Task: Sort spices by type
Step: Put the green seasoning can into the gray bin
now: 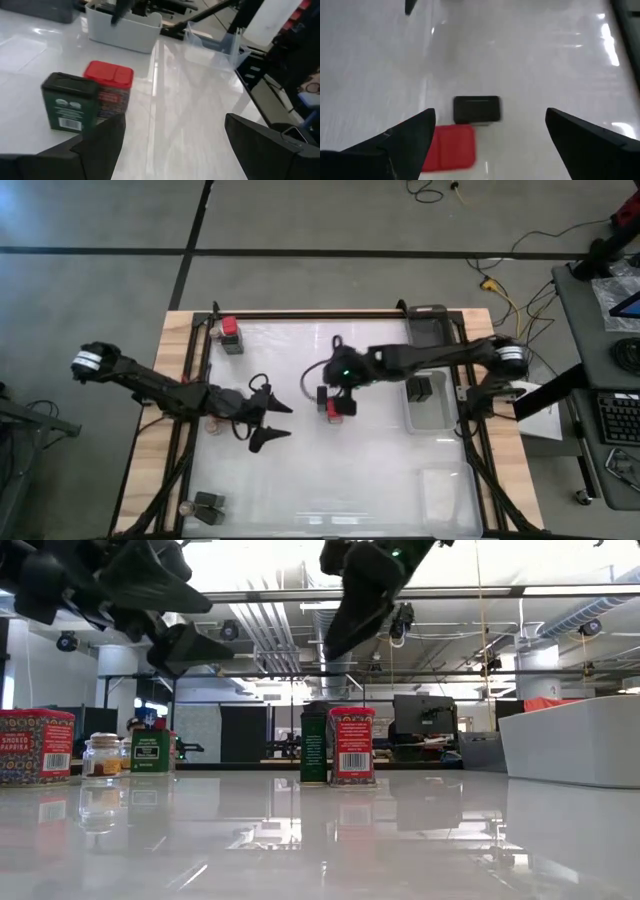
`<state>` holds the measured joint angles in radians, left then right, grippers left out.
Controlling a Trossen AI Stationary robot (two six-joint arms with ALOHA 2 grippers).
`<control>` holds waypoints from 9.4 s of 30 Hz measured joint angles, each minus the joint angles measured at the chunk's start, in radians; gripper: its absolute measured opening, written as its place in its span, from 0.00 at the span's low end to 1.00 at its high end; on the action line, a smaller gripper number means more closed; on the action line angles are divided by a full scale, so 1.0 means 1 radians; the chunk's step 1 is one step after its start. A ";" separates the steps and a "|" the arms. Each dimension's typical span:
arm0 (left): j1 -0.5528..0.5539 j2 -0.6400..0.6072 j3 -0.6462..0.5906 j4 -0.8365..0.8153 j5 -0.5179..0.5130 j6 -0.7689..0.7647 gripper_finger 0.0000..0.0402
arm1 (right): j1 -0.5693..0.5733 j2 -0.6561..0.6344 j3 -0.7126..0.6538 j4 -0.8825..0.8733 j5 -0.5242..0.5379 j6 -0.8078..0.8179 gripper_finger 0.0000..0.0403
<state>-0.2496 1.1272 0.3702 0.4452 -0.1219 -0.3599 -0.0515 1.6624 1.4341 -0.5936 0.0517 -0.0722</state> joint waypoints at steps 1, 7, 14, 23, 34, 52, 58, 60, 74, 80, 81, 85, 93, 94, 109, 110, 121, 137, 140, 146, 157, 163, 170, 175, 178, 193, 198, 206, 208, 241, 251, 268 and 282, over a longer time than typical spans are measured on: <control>-0.010 0.001 0.000 -0.001 -0.011 0.002 0.81 | 0.004 0.026 0.022 -0.015 0.000 0.000 0.92; -0.018 -0.002 0.000 0.003 -0.032 0.010 0.81 | 0.008 0.160 0.147 -0.079 0.001 -0.005 0.92; -0.018 -0.001 0.000 -0.003 -0.030 0.007 0.81 | 0.014 0.270 0.238 -0.140 0.003 0.010 0.92; -0.018 -0.001 0.000 -0.004 -0.030 0.010 0.81 | 0.014 0.339 0.287 -0.207 0.000 0.006 0.92; -0.018 -0.001 0.000 -0.005 -0.030 0.010 0.81 | 0.010 0.353 0.282 -0.199 0.001 -0.006 0.89; -0.018 -0.001 0.000 -0.005 -0.029 0.011 0.81 | 0.007 0.367 0.277 -0.201 0.000 -0.019 0.68; -0.018 -0.001 0.000 0.007 -0.026 -0.013 0.81 | 0.017 0.308 0.288 -0.227 0.001 -0.047 0.68; -0.018 -0.001 0.000 0.033 -0.025 -0.022 0.81 | 0.021 0.261 0.289 -0.229 0.002 -0.058 0.66; -0.016 -0.002 0.000 0.050 -0.026 0.022 0.81 | 0.034 -0.269 0.103 -0.509 0.078 -0.096 0.66; 0.007 -0.003 0.000 0.051 -0.025 0.015 0.81 | 0.032 -0.567 -0.074 -0.700 0.135 -0.023 0.67; 0.012 -0.004 0.000 0.051 -0.026 0.015 0.81 | 0.032 -0.614 -0.107 -0.714 0.134 -0.013 0.67; 0.032 -0.006 0.000 0.054 -0.026 0.036 0.81 | 0.032 -0.776 -0.215 -0.776 0.134 0.020 0.66; 0.049 -0.008 0.000 0.102 -0.026 0.107 0.81 | 0.032 -0.859 -0.402 -0.843 0.134 -0.015 0.66; 0.049 -0.008 0.000 0.102 -0.026 0.118 0.81 | 0.032 -0.858 -0.420 -0.832 0.134 -0.033 0.67; 0.061 -0.008 0.000 0.104 -0.029 0.270 0.81 | -0.056 -0.828 -0.585 -0.772 0.114 -0.170 0.68; 0.062 -0.008 0.000 0.106 -0.029 0.273 0.81 | -0.074 -0.827 -0.587 -0.758 0.101 -0.183 0.67; 0.064 -0.008 0.000 0.110 -0.028 0.270 0.81 | -0.205 -0.766 -0.588 -0.705 -0.037 -0.216 0.69; 0.064 0.001 0.000 0.109 -0.027 0.272 0.81 | -0.318 -0.763 -0.596 -0.661 -0.053 -0.246 0.68; 0.064 0.005 0.000 0.113 -0.026 0.272 0.81 | -0.327 -0.763 -0.610 -0.659 -0.057 -0.250 0.67; 0.064 0.006 0.000 0.117 -0.026 0.274 0.81 | -0.327 -0.763 -0.673 -0.656 -0.105 -0.213 0.70; 0.064 0.006 0.000 0.123 -0.026 0.299 0.81 | -0.367 -0.763 -0.708 -0.600 -0.097 -0.242 0.69; 0.064 0.006 0.000 0.123 -0.026 0.299 0.81 | -0.373 -0.762 -0.720 -0.593 -0.104 -0.270 0.71; 0.064 0.006 0.000 0.123 -0.026 0.307 0.81 | -0.373 -0.746 -0.721 -0.565 -0.105 -0.291 0.69; 0.064 0.006 0.000 0.123 -0.026 0.307 0.81 | -0.373 -0.743 -0.724 -0.566 -0.105 -0.296 0.71; 0.064 0.006 0.000 0.122 -0.026 0.307 0.81 | -0.373 -0.743 -0.724 -0.566 -0.105 -0.296 0.72; 0.064 0.006 0.000 0.123 -0.026 0.307 0.81 | -0.373 -0.743 -0.724 -0.552 -0.105 -0.299 0.76; 0.064 0.006 0.000 0.123 -0.026 0.307 0.81 | -0.373 -0.743 -0.724 -0.549 -0.105 -0.299 0.78; 0.064 0.006 0.000 0.123 -0.026 0.307 0.81 | -0.372 -0.744 -0.707 -0.573 -0.104 -0.280 0.77; 0.064 0.006 0.000 0.123 -0.026 0.307 0.81 | -0.372 -0.744 -0.686 -0.593 -0.105 -0.267 0.77; 0.063 0.110 0.032 0.127 -0.018 0.044 0.81 | -0.160 -0.737 -0.442 -0.389 -0.142 -0.066 0.84; 0.064 0.179 0.046 0.200 0.205 -0.196 0.81 | 0.119 -0.610 -0.283 -0.396 0.056 0.099 0.79; -0.280 0.256 0.714 -1.216 0.174 -0.725 0.81 | 0.243 -0.384 -0.194 -0.204 0.142 0.041 0.79; -0.571 0.493 1.177 -1.707 0.237 -1.249 0.81 | 0.469 -0.278 -0.198 -0.014 0.242 -0.031 0.79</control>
<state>-0.8209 1.6205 1.5476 -1.2621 0.1147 -1.6094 0.4171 1.3847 1.2366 -0.6079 0.2934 -0.1028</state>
